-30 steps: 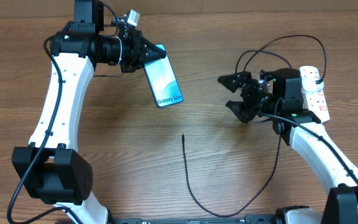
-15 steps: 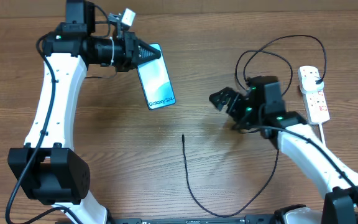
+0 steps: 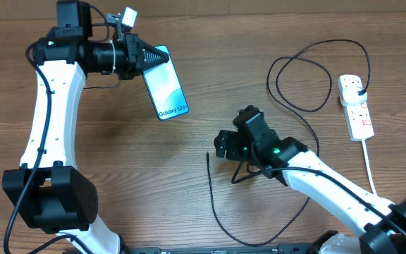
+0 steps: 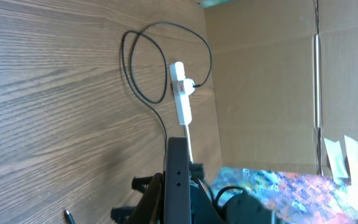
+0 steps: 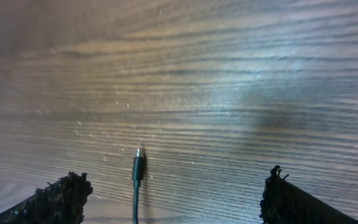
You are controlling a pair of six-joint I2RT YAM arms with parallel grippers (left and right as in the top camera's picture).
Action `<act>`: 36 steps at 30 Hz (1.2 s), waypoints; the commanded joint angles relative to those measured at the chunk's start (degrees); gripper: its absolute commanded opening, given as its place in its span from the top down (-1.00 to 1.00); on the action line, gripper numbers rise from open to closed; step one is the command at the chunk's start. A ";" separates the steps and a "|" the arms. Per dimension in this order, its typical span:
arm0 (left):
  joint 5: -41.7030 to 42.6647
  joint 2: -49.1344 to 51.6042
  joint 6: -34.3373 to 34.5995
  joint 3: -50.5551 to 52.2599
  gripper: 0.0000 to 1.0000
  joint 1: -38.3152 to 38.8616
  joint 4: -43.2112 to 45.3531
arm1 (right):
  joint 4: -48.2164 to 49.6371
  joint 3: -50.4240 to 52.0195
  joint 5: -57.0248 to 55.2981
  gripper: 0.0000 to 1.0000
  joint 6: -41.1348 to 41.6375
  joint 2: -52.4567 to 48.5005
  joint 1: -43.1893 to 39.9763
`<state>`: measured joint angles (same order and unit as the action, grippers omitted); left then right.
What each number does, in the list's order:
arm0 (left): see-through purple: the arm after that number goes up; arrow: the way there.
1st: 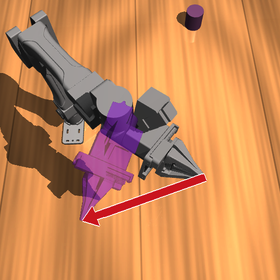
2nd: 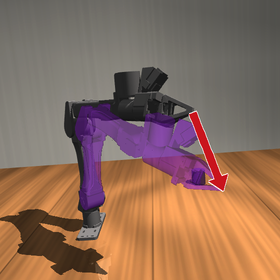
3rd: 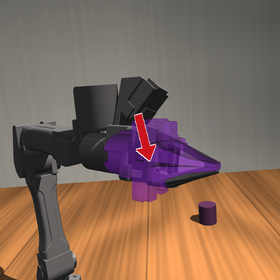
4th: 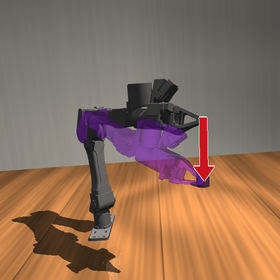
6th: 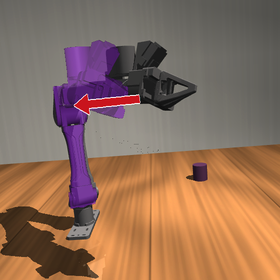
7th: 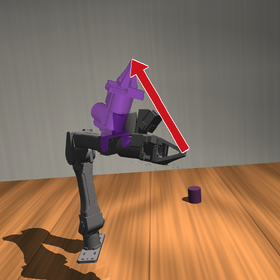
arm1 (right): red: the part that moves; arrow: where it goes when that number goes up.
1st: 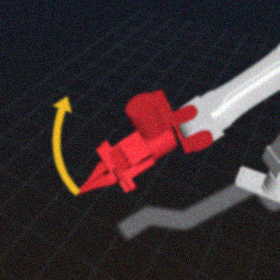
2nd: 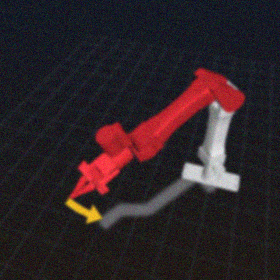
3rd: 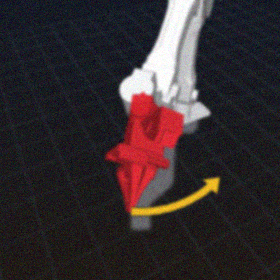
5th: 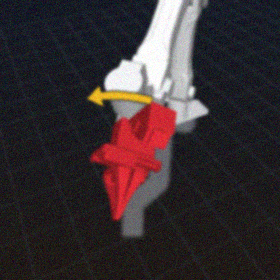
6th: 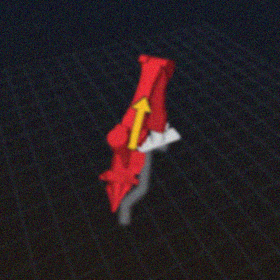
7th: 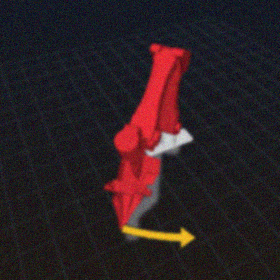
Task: Plug charger to phone and switch on socket
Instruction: 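Move the right gripper down over the black cable's USB-C end, then close the right gripper on the USB-C plug and lift it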
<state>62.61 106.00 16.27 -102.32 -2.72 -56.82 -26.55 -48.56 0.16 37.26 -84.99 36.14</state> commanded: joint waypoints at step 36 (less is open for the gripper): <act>0.39 -0.35 -0.87 -0.04 0.91 -3.39 0.09 | -14.29 -17.33 -12.15 -0.80 1.18 -21.73 13.77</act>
<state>61.89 106.00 16.27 -102.32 -6.04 -56.82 -40.60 -63.70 -9.98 37.12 -105.84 49.60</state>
